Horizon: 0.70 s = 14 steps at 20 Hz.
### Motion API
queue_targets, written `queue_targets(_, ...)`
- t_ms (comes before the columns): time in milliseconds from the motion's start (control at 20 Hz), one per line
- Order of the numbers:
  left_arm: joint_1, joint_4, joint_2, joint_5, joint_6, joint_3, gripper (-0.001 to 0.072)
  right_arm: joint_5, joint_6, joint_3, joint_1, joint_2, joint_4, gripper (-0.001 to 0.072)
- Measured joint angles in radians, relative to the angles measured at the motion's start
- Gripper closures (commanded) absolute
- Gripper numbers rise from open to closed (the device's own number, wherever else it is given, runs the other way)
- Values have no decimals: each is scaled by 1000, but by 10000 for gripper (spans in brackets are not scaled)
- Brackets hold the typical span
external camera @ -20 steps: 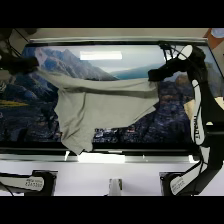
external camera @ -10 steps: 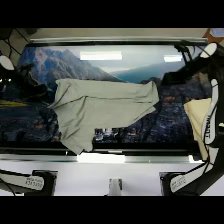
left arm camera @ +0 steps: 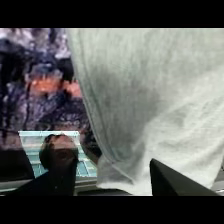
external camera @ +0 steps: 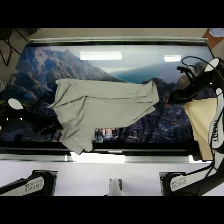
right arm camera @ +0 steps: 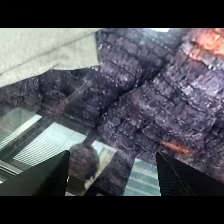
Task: Fold the shirts.
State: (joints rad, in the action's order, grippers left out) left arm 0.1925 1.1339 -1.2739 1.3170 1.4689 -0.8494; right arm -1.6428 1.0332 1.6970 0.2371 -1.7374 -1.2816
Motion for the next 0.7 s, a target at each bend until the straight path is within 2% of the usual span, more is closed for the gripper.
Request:
queue_targets(50,0,-14,4,-21,-5,21,152,5,-2,-6,0,1,2,190)
queue_targets(150,-1,-40,6,-66,-8,48,232,33,-2,-16,0,3,1,183)
queue_targets(200,-1,-55,7,-98,-7,57,349,38,0,-24,0,3,-1,160)
queue_targets(250,-1,-63,7,-132,2,63,422,45,1,-35,2,3,-2,158)
queue_targets(350,-1,-76,8,-183,19,71,668,54,-4,-71,-8,3,-2,153)
queue_targets(600,-1,-88,22,-244,31,77,669,135,-15,-173,-59,-6,24,178)
queue_targets(700,-1,-90,36,-253,31,77,669,176,-8,-192,-82,-21,37,236)
